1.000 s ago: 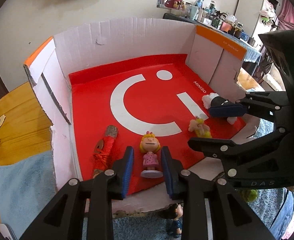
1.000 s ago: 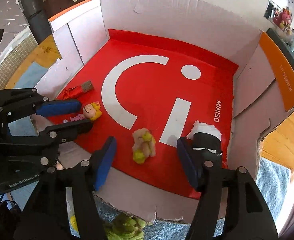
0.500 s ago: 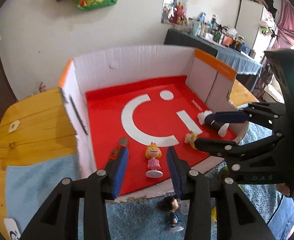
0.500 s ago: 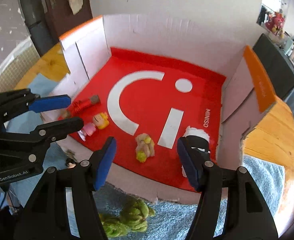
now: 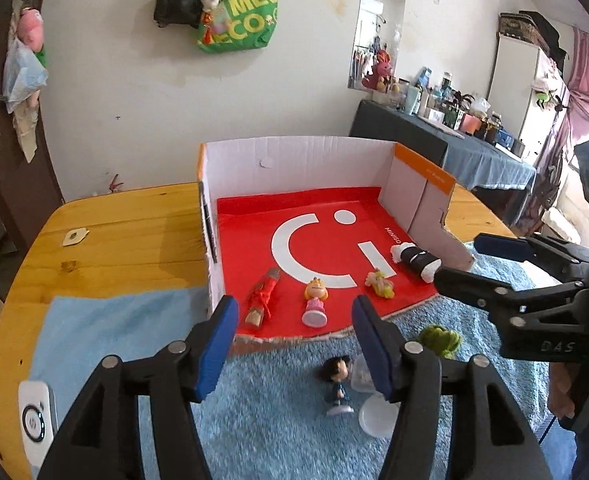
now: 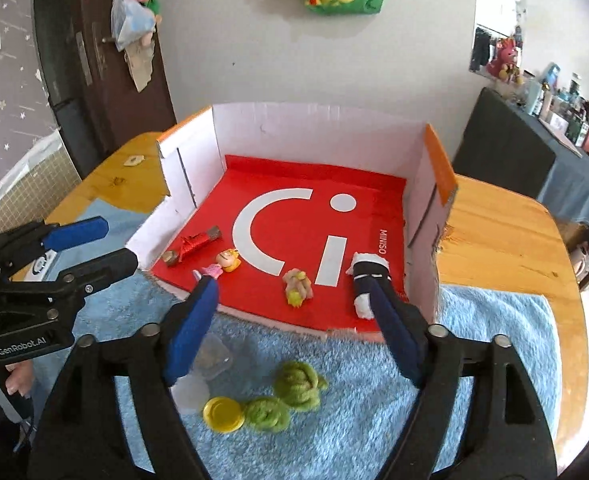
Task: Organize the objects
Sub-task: 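Withdraw both tools from the box toward the boy figurine and plush balls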
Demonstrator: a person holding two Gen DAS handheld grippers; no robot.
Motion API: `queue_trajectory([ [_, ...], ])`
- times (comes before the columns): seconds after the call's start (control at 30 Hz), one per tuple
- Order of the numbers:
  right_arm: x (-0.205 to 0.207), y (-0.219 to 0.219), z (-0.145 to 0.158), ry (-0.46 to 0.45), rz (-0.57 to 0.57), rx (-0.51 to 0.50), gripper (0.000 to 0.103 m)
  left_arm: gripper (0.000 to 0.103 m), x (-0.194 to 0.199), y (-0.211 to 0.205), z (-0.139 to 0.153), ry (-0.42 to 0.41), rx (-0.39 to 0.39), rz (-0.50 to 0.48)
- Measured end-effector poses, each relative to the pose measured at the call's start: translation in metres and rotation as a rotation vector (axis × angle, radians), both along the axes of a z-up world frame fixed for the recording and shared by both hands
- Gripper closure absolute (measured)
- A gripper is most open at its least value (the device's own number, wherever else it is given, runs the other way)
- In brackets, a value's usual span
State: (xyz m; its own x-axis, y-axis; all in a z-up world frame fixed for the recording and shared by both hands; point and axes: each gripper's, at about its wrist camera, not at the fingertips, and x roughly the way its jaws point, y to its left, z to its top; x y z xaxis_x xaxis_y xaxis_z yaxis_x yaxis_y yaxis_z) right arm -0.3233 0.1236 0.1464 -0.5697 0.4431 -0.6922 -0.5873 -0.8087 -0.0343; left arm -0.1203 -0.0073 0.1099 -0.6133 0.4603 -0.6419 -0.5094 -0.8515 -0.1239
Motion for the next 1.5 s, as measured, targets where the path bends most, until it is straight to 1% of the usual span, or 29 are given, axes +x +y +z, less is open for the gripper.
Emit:
queue_trajectory([
  [0.1,0.009,-0.006,0.001,0.022,-0.013,0.011,0.020,0.038,0.010,-0.004,-0.001,0.007,0.003,0.014],
  [0.17,0.012,-0.010,-0.001,0.018,-0.019,0.021,0.016,0.038,0.016,-0.005,-0.003,0.011,-0.004,0.015],
  [0.27,0.016,-0.013,-0.006,0.015,-0.032,0.024,0.016,0.037,0.024,-0.005,-0.008,0.009,-0.010,0.015],
  [0.47,0.026,-0.015,-0.024,0.029,-0.068,-0.006,0.016,0.035,0.034,-0.004,-0.025,-0.027,-0.010,0.012],
  [0.57,0.030,-0.018,-0.032,0.034,-0.076,0.001,0.016,0.035,0.038,-0.004,-0.038,-0.050,-0.013,0.010],
  [0.73,0.037,-0.024,-0.042,0.058,-0.085,0.003,0.016,0.035,0.044,-0.006,-0.050,-0.061,-0.014,0.021],
  [0.97,0.047,-0.031,-0.046,0.084,-0.100,0.010,0.016,0.035,0.055,-0.013,-0.048,-0.019,-0.002,0.048],
  [1.1,0.049,-0.031,-0.046,0.081,-0.100,0.015,0.016,0.035,0.056,-0.014,-0.046,-0.004,-0.007,0.054],
  [1.23,0.048,-0.026,-0.046,0.089,-0.125,0.009,0.016,0.035,0.054,-0.013,-0.044,0.016,-0.009,0.059],
  [1.37,0.047,-0.018,-0.052,0.086,-0.155,-0.022,0.016,0.032,0.049,-0.012,-0.048,0.006,-0.003,0.042],
  [1.5,0.044,-0.016,-0.059,0.063,-0.184,-0.004,0.016,0.032,0.043,-0.010,-0.056,-0.017,-0.014,0.018],
])
